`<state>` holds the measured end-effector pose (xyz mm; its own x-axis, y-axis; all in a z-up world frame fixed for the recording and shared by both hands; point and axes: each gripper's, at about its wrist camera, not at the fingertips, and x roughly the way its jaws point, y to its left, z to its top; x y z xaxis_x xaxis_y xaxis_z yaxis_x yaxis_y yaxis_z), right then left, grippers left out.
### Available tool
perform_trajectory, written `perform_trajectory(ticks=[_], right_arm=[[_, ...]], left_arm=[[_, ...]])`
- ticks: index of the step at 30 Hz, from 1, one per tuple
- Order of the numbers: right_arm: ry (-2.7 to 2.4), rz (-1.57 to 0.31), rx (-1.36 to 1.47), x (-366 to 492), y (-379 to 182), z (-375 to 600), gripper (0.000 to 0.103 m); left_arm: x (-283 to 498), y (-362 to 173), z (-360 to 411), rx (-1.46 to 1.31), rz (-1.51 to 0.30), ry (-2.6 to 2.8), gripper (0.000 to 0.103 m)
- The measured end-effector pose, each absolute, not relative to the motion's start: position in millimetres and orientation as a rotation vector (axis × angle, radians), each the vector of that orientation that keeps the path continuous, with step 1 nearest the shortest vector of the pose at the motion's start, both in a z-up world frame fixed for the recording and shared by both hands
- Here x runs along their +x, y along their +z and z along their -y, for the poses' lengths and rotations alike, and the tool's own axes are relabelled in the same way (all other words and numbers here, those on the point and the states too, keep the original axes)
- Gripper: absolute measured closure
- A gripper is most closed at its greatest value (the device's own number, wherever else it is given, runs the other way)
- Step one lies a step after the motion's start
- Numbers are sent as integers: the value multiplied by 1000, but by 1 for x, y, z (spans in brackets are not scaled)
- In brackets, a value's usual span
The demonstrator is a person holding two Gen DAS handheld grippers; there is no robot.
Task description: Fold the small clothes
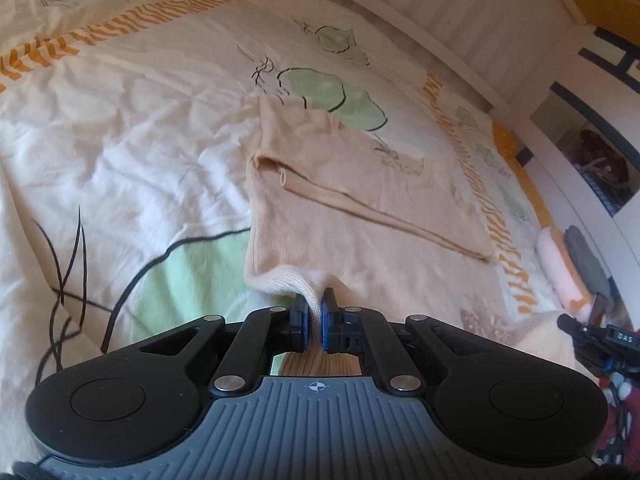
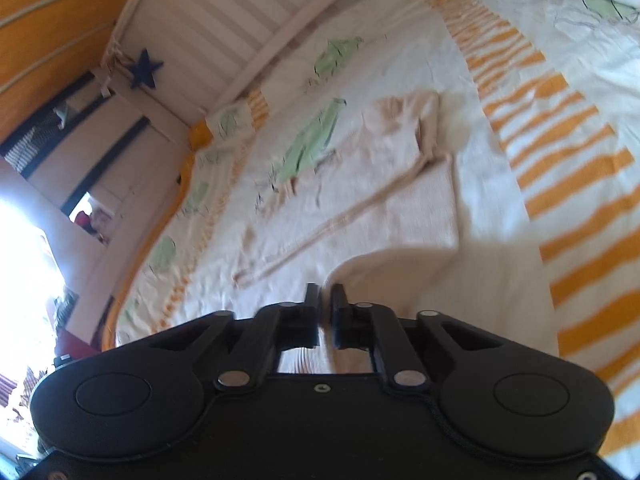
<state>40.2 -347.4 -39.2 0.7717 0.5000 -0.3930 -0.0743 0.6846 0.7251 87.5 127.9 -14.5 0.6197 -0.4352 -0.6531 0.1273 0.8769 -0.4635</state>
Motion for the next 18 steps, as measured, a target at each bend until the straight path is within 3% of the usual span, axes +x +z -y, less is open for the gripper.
perform_trajectory(ticks=[3,4,6,8,10,18], right_arm=[[334,-597,748,61,-34,355,90],[329,-612,736,67,-34,356,84],[308,-657,720,77,-39,357,83],[284,-710,717,78,-48,356,66],[278,-760,723,76,-58,353,23],[314,-762,537,74,-57,319,22]], left_arm=[[104,-4,-125,-399,-817,-353,98],[109,-2,-123,-391,-817,-352,98],[115,0,-117,-365,-812,-358,98],[117,-2,-113,-345,-816,-363,98],[118,-7,-110,-324,-824,-359,98],[113,-20,-121,-351,-858,-329,97]])
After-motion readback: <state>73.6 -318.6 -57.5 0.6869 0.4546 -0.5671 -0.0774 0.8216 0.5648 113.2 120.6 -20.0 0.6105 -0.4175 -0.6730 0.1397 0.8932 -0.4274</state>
